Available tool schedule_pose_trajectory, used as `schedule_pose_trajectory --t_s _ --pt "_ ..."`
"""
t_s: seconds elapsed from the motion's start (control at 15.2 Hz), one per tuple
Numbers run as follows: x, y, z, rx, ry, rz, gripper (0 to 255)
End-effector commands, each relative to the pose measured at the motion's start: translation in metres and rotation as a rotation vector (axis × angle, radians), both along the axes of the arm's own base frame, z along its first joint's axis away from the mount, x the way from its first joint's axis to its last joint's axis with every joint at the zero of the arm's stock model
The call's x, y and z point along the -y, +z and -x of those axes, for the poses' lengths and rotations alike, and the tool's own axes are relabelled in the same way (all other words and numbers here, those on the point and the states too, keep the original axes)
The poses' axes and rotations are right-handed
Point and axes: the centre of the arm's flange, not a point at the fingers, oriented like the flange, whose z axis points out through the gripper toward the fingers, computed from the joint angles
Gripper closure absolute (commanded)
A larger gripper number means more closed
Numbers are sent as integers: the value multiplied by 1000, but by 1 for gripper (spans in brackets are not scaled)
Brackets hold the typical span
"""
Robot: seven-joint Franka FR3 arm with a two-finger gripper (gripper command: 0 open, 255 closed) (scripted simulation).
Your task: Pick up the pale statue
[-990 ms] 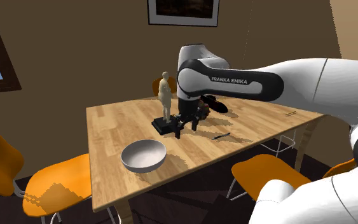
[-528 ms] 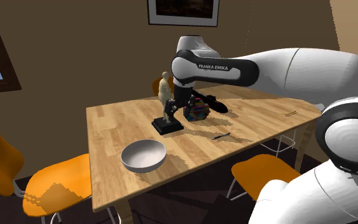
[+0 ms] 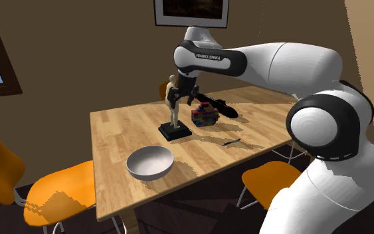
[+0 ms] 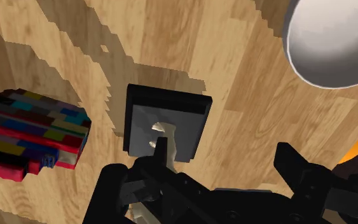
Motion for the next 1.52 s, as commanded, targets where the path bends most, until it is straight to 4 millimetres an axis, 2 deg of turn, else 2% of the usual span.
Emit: schedule_pose_trajectory --t_s 0.0,0.46,0.53,0.99,1.12,1.19,1.45 --pt "14 12 -14 33 -11 3 0" --pt "63 55 -56 143 -49 12 0" --pt "64 56 -56 145 -49 12 0" --pt "64 16 -56 145 -49 12 0" --pt "64 16 -56 145 -49 12 0" --pt "64 16 -56 145 -49 12 255" --pt "63 16 -56 145 -49 12 255"
